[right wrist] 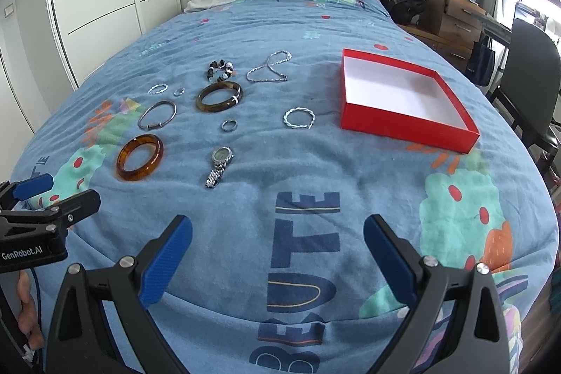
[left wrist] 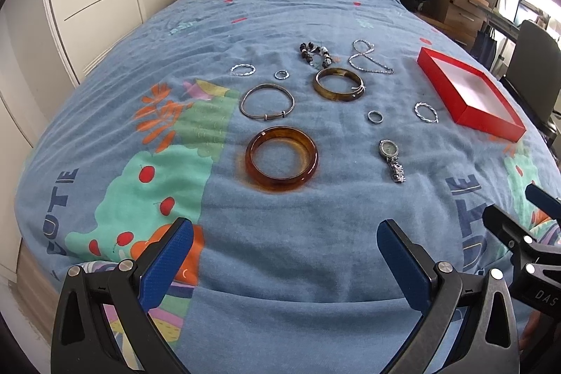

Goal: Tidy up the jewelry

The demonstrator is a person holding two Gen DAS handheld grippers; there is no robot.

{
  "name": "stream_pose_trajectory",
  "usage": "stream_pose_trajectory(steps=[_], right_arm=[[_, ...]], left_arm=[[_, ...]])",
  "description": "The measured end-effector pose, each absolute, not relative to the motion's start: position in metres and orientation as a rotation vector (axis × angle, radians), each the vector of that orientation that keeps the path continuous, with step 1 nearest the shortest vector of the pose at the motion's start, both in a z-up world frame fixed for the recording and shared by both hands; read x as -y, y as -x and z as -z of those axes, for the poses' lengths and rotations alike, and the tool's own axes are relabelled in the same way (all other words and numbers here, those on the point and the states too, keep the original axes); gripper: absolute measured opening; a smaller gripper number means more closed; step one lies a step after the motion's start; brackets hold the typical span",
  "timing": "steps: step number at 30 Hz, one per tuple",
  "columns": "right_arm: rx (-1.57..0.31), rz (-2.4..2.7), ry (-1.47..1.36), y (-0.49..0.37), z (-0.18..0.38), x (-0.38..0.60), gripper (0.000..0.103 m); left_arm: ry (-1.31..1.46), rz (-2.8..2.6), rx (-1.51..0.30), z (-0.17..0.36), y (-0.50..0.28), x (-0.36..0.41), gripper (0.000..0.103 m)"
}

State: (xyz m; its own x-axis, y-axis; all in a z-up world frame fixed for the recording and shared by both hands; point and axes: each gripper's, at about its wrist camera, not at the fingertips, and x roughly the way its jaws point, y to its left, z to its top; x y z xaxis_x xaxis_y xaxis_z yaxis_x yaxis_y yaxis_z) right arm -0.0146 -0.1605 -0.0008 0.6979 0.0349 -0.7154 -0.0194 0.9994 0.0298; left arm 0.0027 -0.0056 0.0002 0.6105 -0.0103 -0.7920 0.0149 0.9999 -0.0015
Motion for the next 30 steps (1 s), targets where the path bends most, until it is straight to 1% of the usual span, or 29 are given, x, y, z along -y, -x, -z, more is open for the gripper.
stream_pose_trajectory(steps=[30], right_arm=[[-0.848,-0.022,-0.038,-0.014,0.010,0.165,0.100]], left_arm=[[-0.013,0.040,-0.952,0.008,-0.029,0.007,0.102]])
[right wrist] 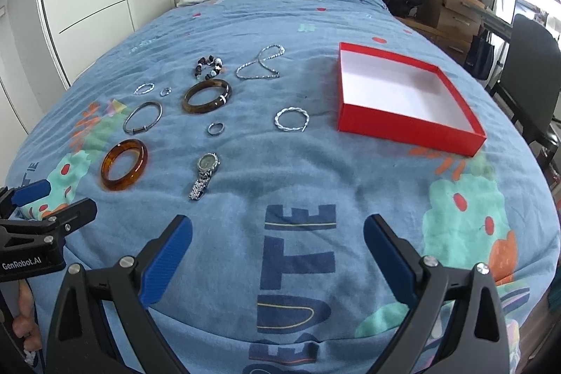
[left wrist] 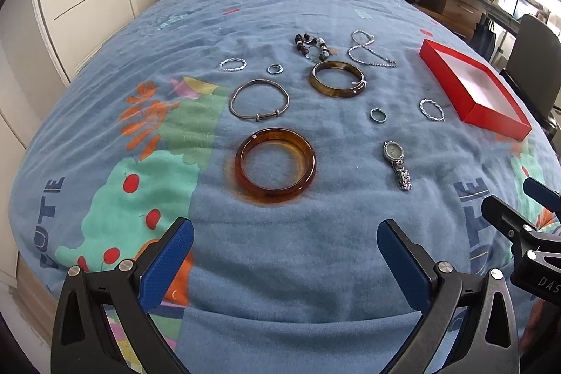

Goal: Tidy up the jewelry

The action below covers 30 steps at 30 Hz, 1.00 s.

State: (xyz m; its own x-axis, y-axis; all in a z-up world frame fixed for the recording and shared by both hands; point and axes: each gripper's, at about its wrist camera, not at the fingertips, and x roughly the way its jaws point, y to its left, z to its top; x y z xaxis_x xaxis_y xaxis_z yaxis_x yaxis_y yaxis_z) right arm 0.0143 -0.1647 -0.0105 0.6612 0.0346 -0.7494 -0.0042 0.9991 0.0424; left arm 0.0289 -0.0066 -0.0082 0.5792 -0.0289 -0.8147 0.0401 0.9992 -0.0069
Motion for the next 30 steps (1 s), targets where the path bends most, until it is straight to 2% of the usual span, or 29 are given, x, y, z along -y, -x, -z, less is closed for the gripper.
stream_pose_trajectory(steps=[23,28,30], right_arm=[[-0.851,-0.102,-0.064,-0.050,0.018,0.159,0.096],[-0.849,-0.132,-0.051,-0.059,0.019,0.151,0.093],[-0.852,-0.137,-0.056,-0.063,0.019,0.150,0.086]], left_arm=[[0.020,0.064,-0.988,0.028,-0.076,-0.017,0.102],[0.035,0.077,-1.003,0.036,-0.090,-0.023,0.102],[0.045,0.084,-1.006,0.038,-0.094,-0.025,0.102]])
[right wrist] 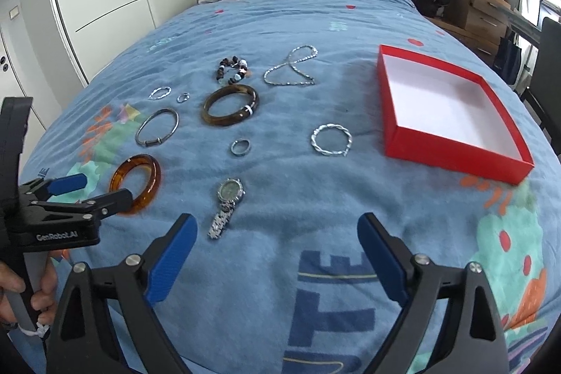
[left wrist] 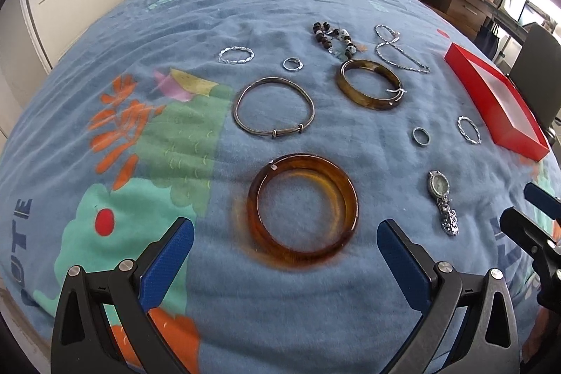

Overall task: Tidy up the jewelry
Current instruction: 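Grasp the amber bangle with the left tool while the right tool grasps the silver watch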

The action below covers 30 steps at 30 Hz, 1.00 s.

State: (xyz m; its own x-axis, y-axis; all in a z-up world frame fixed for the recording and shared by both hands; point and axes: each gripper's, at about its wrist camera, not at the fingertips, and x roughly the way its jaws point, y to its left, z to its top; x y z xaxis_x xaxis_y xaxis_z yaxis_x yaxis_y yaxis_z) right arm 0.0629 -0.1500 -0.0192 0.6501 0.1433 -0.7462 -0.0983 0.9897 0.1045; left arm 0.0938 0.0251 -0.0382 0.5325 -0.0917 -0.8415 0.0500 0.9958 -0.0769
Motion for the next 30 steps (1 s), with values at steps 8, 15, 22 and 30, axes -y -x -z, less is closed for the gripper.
stream_pose_trajectory(steps=[8,15,22,30], right_arm=[[-0.899,-0.182,-0.071,-0.079,0.032,0.137,0.061],[-0.945,-0.233,-0.090,-0.101,0.047,0.123,0.060],[-0.974,-0.279,-0.074,-0.115,0.060,0.110,0.047],[-0.988,-0.276,-0.049,-0.121,0.067,0.114,0.031]], left_arm=[[0.037,0.105,-1.012,0.048,-0.105,-0.025,0.100],[0.045,0.128,-1.026,0.060,-0.114,-0.027,0.099],[0.034,0.145,-1.022,0.066,-0.117,-0.026,0.099],[0.016,0.144,-1.015,0.072,-0.120,-0.023,0.099]])
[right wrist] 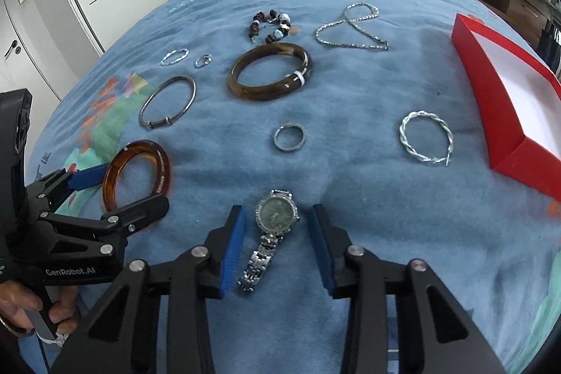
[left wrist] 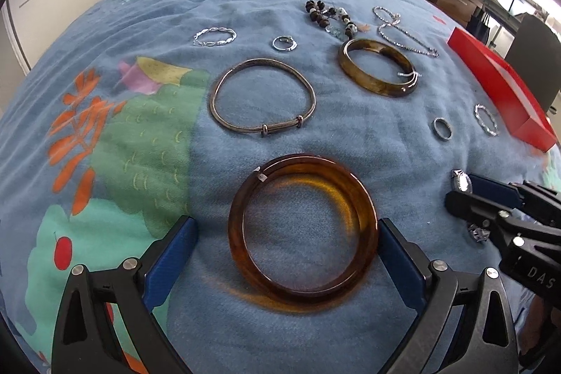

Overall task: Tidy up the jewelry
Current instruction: 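Grasp the amber bangle with the left tool while the right tool grasps the silver watch, then carry bangle and watch into the red box and open both tools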

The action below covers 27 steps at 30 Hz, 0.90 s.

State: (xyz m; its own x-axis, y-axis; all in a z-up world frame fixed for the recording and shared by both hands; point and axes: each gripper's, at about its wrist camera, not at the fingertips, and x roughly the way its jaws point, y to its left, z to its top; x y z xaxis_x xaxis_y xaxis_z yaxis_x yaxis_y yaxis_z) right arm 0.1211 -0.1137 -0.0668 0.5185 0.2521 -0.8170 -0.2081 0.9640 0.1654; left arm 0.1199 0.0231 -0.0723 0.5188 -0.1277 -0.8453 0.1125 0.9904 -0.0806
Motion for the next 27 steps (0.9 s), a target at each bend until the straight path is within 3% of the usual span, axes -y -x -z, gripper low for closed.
stream_pose_trajectory(steps=[2,5,8,20,27], right_arm=[[-0.990,-0.278,-0.051,-0.122,0.068,0.117,0.024],[-0.992,-0.302,-0.054,-0.123,0.068,0.121,0.023],[-0.991,-0.319,-0.056,-0.123,0.067,0.122,0.023],[-0.936,-0.334,-0.099,-0.103,0.036,0.141,0.023],[-0.858,-0.249,-0.121,-0.093,-0.005,0.199,0.023]], left_arm=[[0.006,0.140,-1.012,0.073,-0.120,-0.022,0.099],[0.001,0.137,-1.002,0.072,-0.119,-0.022,0.095],[-0.008,0.136,-0.982,0.067,-0.117,-0.023,0.075],[-0.035,0.158,-0.960,0.037,-0.107,-0.012,0.076],[-0.018,0.276,-0.938,0.000,-0.115,0.037,0.076]])
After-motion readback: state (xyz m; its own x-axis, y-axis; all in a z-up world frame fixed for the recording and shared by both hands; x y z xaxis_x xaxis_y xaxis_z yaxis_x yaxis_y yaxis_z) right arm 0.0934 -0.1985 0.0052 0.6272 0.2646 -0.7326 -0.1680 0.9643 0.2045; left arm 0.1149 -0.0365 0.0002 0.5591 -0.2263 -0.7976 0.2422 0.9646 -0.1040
